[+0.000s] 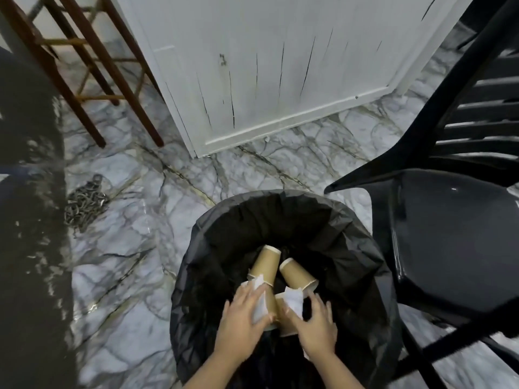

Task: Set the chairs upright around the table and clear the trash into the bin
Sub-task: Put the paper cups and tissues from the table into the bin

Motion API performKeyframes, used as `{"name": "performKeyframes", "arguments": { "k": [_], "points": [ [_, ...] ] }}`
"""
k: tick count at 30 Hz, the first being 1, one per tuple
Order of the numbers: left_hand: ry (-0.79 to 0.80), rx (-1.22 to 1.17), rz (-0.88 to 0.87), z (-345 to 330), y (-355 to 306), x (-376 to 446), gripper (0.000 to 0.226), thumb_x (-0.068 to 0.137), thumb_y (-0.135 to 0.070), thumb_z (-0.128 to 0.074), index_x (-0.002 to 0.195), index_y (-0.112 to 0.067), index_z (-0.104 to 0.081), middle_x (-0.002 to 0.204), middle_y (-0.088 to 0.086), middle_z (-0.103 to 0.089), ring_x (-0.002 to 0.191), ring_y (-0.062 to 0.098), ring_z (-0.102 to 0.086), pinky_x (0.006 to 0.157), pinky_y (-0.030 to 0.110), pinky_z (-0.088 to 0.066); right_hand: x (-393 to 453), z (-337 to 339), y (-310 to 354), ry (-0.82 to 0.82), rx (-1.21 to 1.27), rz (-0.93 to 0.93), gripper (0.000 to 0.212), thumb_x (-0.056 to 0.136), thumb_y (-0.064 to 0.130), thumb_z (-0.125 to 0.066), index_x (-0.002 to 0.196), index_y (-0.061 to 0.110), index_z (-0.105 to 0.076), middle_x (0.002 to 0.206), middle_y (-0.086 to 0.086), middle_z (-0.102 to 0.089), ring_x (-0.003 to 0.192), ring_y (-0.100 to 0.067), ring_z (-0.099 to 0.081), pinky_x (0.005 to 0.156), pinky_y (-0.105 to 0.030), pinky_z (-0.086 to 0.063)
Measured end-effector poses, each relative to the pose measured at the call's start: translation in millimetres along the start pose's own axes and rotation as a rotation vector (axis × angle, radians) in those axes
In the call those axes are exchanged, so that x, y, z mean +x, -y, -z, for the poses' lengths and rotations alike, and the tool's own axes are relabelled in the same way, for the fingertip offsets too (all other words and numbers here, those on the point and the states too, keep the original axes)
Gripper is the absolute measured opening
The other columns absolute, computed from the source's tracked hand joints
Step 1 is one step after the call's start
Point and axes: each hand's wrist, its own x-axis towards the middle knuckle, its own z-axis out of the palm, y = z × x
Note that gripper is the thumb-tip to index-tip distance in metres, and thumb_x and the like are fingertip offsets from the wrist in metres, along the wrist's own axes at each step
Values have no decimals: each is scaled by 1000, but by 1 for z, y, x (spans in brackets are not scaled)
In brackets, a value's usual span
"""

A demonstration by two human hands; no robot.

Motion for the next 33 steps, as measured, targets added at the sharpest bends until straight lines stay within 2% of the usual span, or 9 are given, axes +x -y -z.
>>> {"name": "performKeyframes", "arguments": {
  "k": [1, 3, 6, 12, 20, 24, 26, 28, 33],
  "points": [
    [23, 31, 10, -2, 5, 1, 52, 89, -42, -52, 129, -56, -23, 138, -29, -7, 132, -4, 0, 115, 39, -7, 2, -2, -2, 11, -65, 2, 72, 76, 53, -64, 137, 28, -34, 141, 12, -33, 144, -21, -9, 112, -47, -15],
    [33, 48, 26, -4, 8, 1, 50, 90, -47, -49, 127, -60, -19, 140, -29, -1, 136, 0, 3, 116, 40, -7, 2, -2, 0, -5, -63, 17, 83, 76, 56, -62, 143, 25, -24, 153, 7, -22, 144, -18, 0, 113, -47, -9],
    [15, 46, 59, -2, 6, -5, 50, 90, -49, -47, 135, -52, -25, 150, -22, -7, 143, 9, 0, 117, 38, -8, -5, 1, 3, -32, 33, 40, 75, 79, 51, -61, 141, 23, -30, 152, 3, -28, 144, -17, -8, 114, -44, -16],
    [38, 75, 67, 28, -27, -28, 50, 90, -52, -44, 136, -51, -24, 155, -15, -8, 144, 10, 2, 116, 40, -4, -41, 30, 25, -15, 141, 85, 62, 80, 42, -65, 134, 24, -41, 141, 1, -42, 132, -17, -35, 105, -39, -35],
    [11, 199, -3, 86, -105, -71, 50, 91, -51, -42, 138, -47, -25, 155, -18, -4, 144, 10, 0, 116, 39, -8, -102, 95, 72, -35, 121, 175, 54, 78, 35, -68, 128, 23, -49, 142, 2, -41, 132, -14, -35, 105, -27, -30],
    [-1, 234, -58, 111, -148, -86, 57, 84, -64, -34, 138, -48, -23, 155, -17, -4, 144, 11, -2, 115, 41, -9, -134, 129, 96, -105, 131, 221, 39, 77, 39, -67, 111, 45, -48, 144, 7, -39, 136, -12, -30, 108, -27, -26],
    [-3, 237, -115, 119, -166, -92, 59, 79, -68, -30, 135, -52, -22, 155, -16, -5, 144, 13, -2, 115, 42, -8, -150, 145, 103, -128, 158, 266, 44, 78, 38, -67, 94, 57, -30, 144, 6, -39, 137, -11, -29, 109, -25, -25],
    [-12, 237, -161, 124, -185, -98, 51, 86, -61, -34, 135, -52, -22, 156, -15, -6, 144, 13, -2, 115, 43, -7, -162, 161, 107, -166, 196, 298, 51, 78, 37, -68, 90, 58, -23, 144, 5, -39, 137, -11, -29, 109, -24, -25],
    [-42, 242, -271, 117, -238, -111, 48, 90, -51, -43, 134, -51, -26, 155, -13, -10, 144, 12, -3, 115, 42, -7, -189, 208, 102, -264, 277, 365, 43, 80, 38, -65, 94, 57, -29, 143, 7, -40, 134, -10, -31, 110, -24, -25]
  ]
}}
